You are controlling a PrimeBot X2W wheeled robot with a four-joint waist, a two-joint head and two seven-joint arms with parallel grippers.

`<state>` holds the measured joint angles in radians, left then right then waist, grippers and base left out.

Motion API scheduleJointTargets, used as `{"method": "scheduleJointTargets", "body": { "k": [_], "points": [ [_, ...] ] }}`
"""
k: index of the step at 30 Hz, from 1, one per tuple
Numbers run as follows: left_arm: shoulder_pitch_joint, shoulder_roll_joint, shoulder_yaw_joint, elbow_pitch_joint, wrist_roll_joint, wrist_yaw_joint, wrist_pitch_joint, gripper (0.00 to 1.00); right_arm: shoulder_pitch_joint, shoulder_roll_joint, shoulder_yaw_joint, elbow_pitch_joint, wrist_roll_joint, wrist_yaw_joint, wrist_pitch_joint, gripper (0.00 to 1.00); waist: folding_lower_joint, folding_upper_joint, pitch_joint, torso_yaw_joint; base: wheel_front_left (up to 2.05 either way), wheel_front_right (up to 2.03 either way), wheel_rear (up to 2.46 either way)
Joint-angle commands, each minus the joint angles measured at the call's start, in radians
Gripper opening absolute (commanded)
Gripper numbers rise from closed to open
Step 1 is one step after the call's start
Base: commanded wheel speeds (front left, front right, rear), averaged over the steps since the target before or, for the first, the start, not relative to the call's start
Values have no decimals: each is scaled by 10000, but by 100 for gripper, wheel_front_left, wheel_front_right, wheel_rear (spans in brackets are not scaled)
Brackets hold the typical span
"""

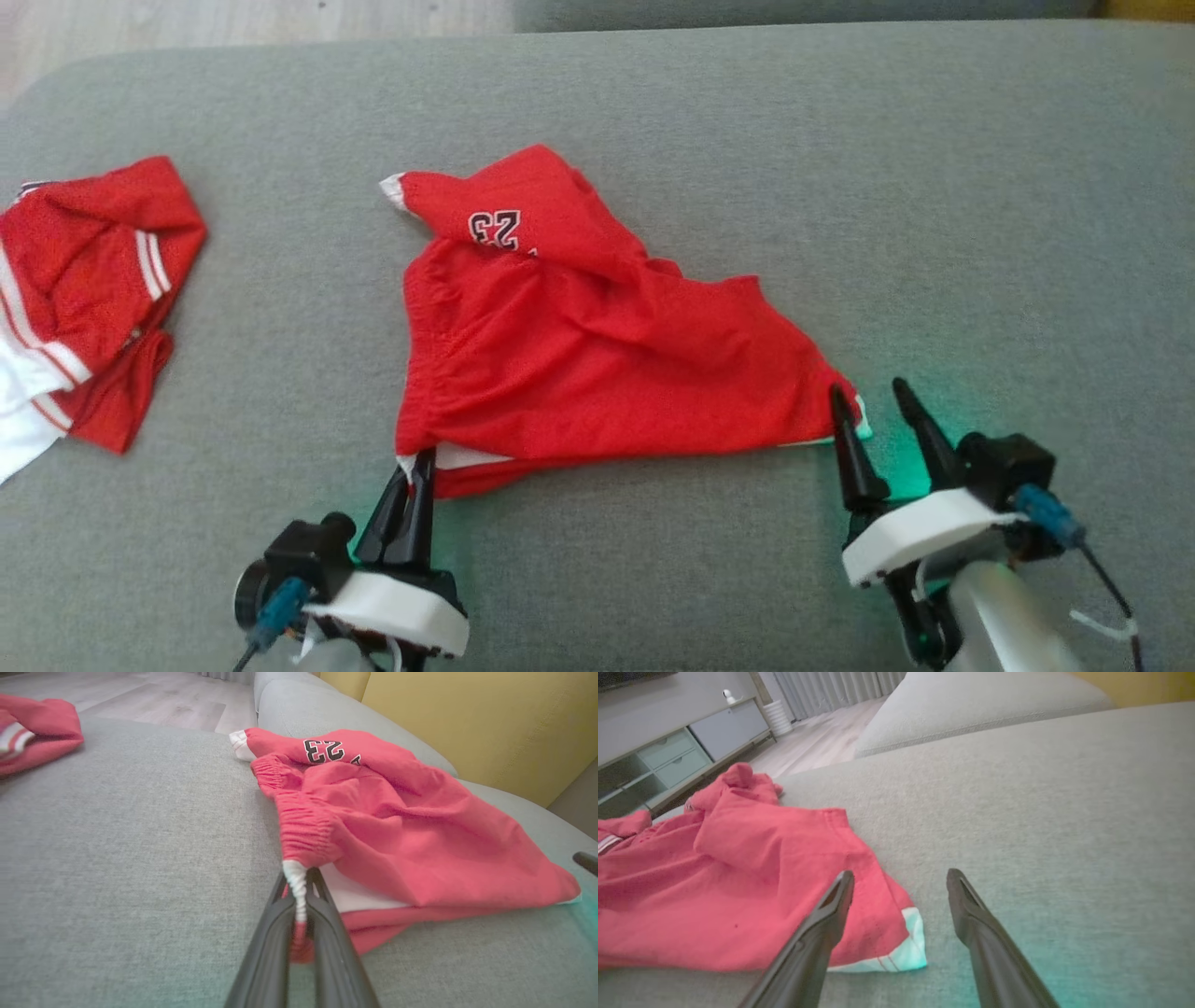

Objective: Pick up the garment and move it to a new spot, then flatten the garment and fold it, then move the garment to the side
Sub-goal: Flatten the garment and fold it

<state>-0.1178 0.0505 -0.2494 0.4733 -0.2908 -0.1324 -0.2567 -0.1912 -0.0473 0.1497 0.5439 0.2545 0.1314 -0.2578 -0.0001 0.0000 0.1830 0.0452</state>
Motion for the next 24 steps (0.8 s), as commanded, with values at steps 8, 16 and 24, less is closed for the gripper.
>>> {"method": "scheduleJointTargets", "body": {
  "k": [8,16,24],
  "points": [
    [-427,15,127,-333,80,18,-51,0,-24,-30,403,387,-325,-7,-40,100,1,0,34,59,0,0,0],
    [-408,5,182,-311,70,18,-51,0,84,-30,826,853,-353,-7,-40,100,1,0,101,5,0,0,0],
    [-522,3,147,-241,139,18,-51,0,-636,-30,1327,2209,329,-7,-40,0,1,0,178,228,0,0,0]
  ]
}}
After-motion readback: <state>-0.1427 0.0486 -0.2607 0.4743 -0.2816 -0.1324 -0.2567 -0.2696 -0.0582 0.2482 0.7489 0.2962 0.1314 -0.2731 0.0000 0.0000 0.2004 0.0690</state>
